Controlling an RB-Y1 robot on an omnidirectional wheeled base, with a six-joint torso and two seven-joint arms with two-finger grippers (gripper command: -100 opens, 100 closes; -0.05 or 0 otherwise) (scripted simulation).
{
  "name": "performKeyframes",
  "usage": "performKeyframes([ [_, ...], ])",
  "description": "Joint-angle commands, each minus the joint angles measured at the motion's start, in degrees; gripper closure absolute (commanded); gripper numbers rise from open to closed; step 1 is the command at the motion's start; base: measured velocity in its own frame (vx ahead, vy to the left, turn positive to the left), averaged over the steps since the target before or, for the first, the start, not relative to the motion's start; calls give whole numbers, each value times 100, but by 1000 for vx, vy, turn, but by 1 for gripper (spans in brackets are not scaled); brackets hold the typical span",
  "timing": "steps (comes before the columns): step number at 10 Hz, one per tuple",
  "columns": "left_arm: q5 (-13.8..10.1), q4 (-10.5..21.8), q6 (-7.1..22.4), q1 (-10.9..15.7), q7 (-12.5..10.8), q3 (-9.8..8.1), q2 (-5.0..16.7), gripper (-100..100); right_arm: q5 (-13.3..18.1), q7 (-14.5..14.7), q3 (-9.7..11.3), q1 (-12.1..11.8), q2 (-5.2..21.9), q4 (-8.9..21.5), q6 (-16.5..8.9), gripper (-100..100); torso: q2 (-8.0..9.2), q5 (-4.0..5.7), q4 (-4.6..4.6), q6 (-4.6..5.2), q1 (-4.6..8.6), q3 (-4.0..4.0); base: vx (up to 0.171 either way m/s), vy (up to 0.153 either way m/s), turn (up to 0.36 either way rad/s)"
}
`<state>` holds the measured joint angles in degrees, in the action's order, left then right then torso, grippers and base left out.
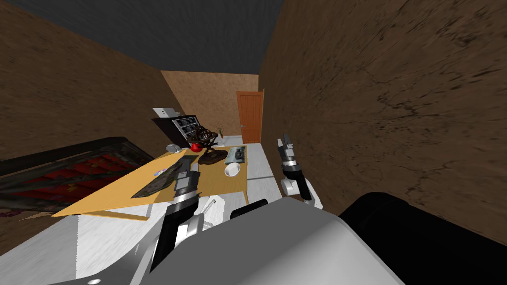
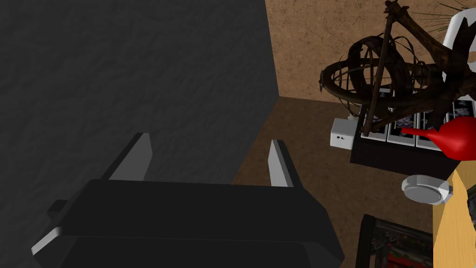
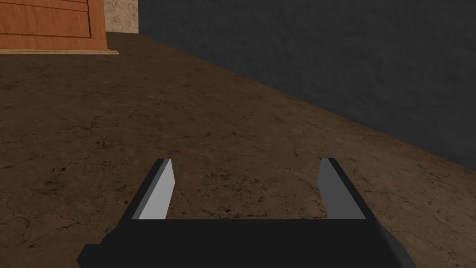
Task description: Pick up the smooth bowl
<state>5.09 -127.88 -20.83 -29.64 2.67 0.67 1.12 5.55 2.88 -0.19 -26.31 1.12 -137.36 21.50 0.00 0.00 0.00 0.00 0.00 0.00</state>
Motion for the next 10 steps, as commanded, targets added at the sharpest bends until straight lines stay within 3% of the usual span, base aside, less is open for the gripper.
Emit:
performKeyframes([
  [1, 1, 136, 128, 105, -66, -11, 221, -100, 0, 0, 0, 0, 0, 0, 0, 0, 0, 0, 0, 0, 0, 0, -13, 6, -17],
  [5, 6, 605, 584, 478, -288, -39, 572, -100, 0, 0, 0, 0, 0, 0, 0, 0, 11, -3, 2, 1, -11, 6, -33, 20, -21],
  [6, 6, 605, 584, 478, -288, -39, 572, -100, 0, 0, 0, 0, 0, 0, 0, 0, 12, -3, 3, 0, -12, 7, -27, 19, -11],
  [10, 9, 1325, 1231, 1060, -615, -68, 827, -100, 0, 0, 0, 0, 0, 0, 0, 0, 12, -4, 2, 0, -15, 6, -38, 32, -30],
])
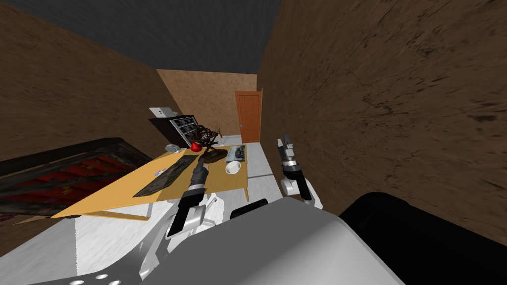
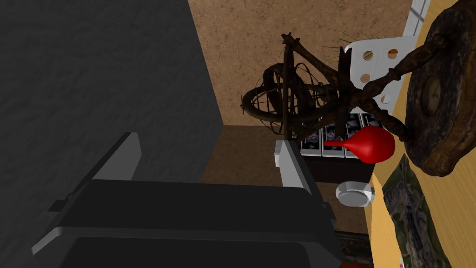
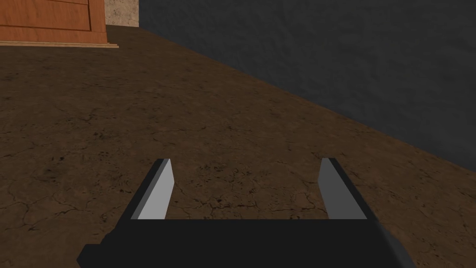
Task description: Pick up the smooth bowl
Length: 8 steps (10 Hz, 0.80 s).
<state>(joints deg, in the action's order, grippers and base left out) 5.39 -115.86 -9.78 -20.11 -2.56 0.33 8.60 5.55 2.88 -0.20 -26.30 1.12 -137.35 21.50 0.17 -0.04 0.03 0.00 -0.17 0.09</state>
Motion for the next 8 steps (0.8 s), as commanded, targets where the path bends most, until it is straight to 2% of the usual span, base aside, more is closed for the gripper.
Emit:
performKeyframes([
  [1, -22, 123, 191, 107, -93, -33, 79, -100, 0, 0, 0, 0, 0, 0, 0, 0, 0, 0, 0, 0, 0, 0, -39, 31, -15],
  [3, -23, 473, 561, 442, -278, -43, 177, -100, 0, 0, 0, 0, 0, 0, 0, 0, -6, 1, -1, 0, 4, -3, -35, 33, -33],
  [4, -23, 554, 616, 454, -278, -43, 177, -100, 0, 0, 0, 0, 0, 0, 0, 0, -5, 1, -1, 0, 2, -2, -33, 26, -17],
  [5, -24, 709, 840, 639, -373, -46, 217, -100, 0, 0, 0, 0, 0, 0, 0, 0, -6, 1, -1, -1, 5, -3, -29, 29, -19],
  [6, -24, 784, 840, 639, -373, -46, 217, -100, 0, 0, 0, 0, 0, 0, 0, 0, -8, 1, -1, 0, 4, -4, -22, 21, -18],
  [8, -29, 1161, 1237, 1025, -563, -45, 282, -100, 0, 0, 0, 0, 0, 0, 0, 0, -10, 2, -2, 0, 7, -5, -31, 29, -40],
])
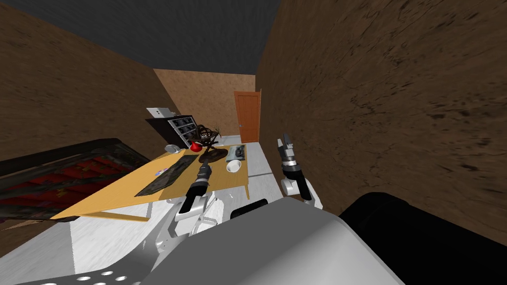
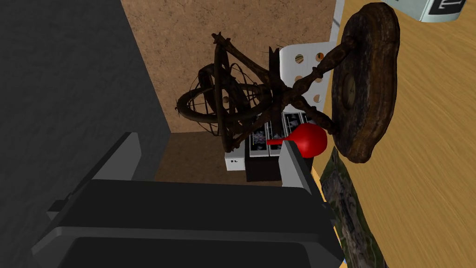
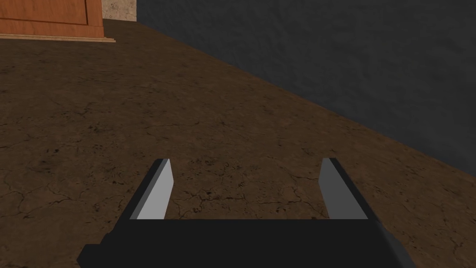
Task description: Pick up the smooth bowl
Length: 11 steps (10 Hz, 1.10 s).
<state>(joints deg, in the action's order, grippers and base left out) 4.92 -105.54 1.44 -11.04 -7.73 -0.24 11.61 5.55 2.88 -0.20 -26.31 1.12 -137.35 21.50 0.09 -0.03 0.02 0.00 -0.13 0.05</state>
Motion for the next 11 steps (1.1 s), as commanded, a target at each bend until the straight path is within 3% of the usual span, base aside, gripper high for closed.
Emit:
performKeyframes([
  [1, 18, 236, 185, 118, -47, 12, -19, -100, 0, 0, 0, 0, 0, 0, 0, 0, 0, 0, 0, 0, 0, 0, -24, 29, -20],
  [2, 15, 436, 423, 318, -140, 16, 6, -100, 0, 0, 0, 0, 0, 0, 0, 0, -2, 0, 0, -1, 2, -1, -26, 35, -27],
  [5, 10, 742, 670, 523, -231, 24, 26, -100, 0, 0, 0, 0, 0, 0, 0, 0, -5, 1, -1, 0, 4, -3, -17, 24, -25],
  [6, 5, 936, 916, 731, -319, 35, 41, -100, 0, 0, 0, 0, 0, 0, 0, 0, -5, 1, -1, -2, 5, -3, -15, 23, -29],
  [9, -2, 1268, 1164, 940, -403, 49, 54, -100, 0, 0, 0, 0, 0, 0, 0, 0, -7, 1, -1, -1, 3, -4, -13, 26, -26],
  [10, -9, 1505, 1407, 1150, -483, 66, 64, -100, 0, 0, 0, -1, 0, 0, 0, 0, -7, 0, -2, -2, 2, -4, -12, 31, -32],
  [11, -9, 1537, 1412, 1150, -483, 66, 64, -100, 0, 0, 0, 0, 0, 0, 0, 0, -8, 0, -2, -1, 2, -5, -11, 24, -24],
])
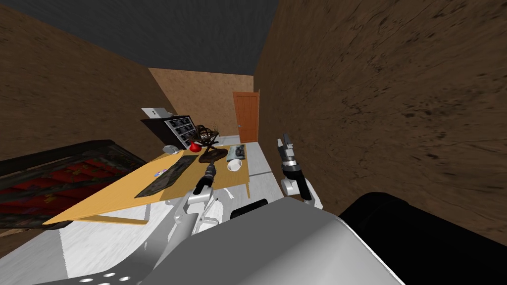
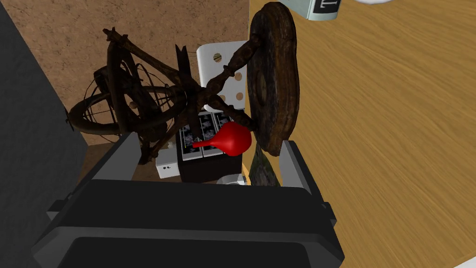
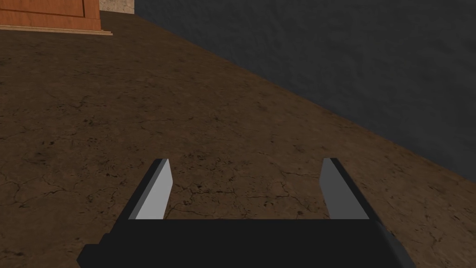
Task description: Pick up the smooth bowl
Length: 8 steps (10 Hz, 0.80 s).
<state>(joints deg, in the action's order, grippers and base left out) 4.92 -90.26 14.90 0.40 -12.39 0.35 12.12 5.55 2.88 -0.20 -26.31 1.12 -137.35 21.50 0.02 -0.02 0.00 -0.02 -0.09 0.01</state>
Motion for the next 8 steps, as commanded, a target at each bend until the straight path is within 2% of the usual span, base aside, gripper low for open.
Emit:
performKeyframes([
  [1, -18, 280, 286, 217, -92, 28, 20, -100, 0, 0, 0, 0, 0, 0, 0, 0, 0, 0, 0, 0, 0, 0, -10, 31, -39],
  [2, -18, 280, 314, 217, -92, 28, 20, -100, 0, 0, 0, 0, 0, 0, 0, 0, -1, 0, 0, 1, -2, -1, -5, 27, -23],
  [3, -27, 545, 530, 427, -163, 53, 24, -100, 0, 0, 0, 0, 0, 0, 0, 0, -2, 0, 0, 0, -1, -1, -4, 29, -32],
  [4, -27, 553, 561, 427, -163, 53, 24, -100, 0, 0, 0, 0, 0, 0, 0, 0, -4, 0, -1, 2, -1, -2, -3, 25, -25],
  [6, -48, 993, 954, 843, -288, 113, 23, -100, 0, 0, 0, 0, 0, 0, 0, 0, -4, 0, -1, 1, -1, -2, 2, 40, -48],
  [7, -48, 1101, 1046, 843, -288, 113, 23, -100, 0, 0, 0, 0, 0, 0, 0, 0, -7, -1, -1, 1, -6, -4, 7, 34, -27],
  [8, -60, 1315, 1234, 1048, -343, 148, 15, -100, 0, 0, 0, 0, 0, 0, 0, 0, -7, -1, -2, -1, -4, -4, 7, 28, -38],
])
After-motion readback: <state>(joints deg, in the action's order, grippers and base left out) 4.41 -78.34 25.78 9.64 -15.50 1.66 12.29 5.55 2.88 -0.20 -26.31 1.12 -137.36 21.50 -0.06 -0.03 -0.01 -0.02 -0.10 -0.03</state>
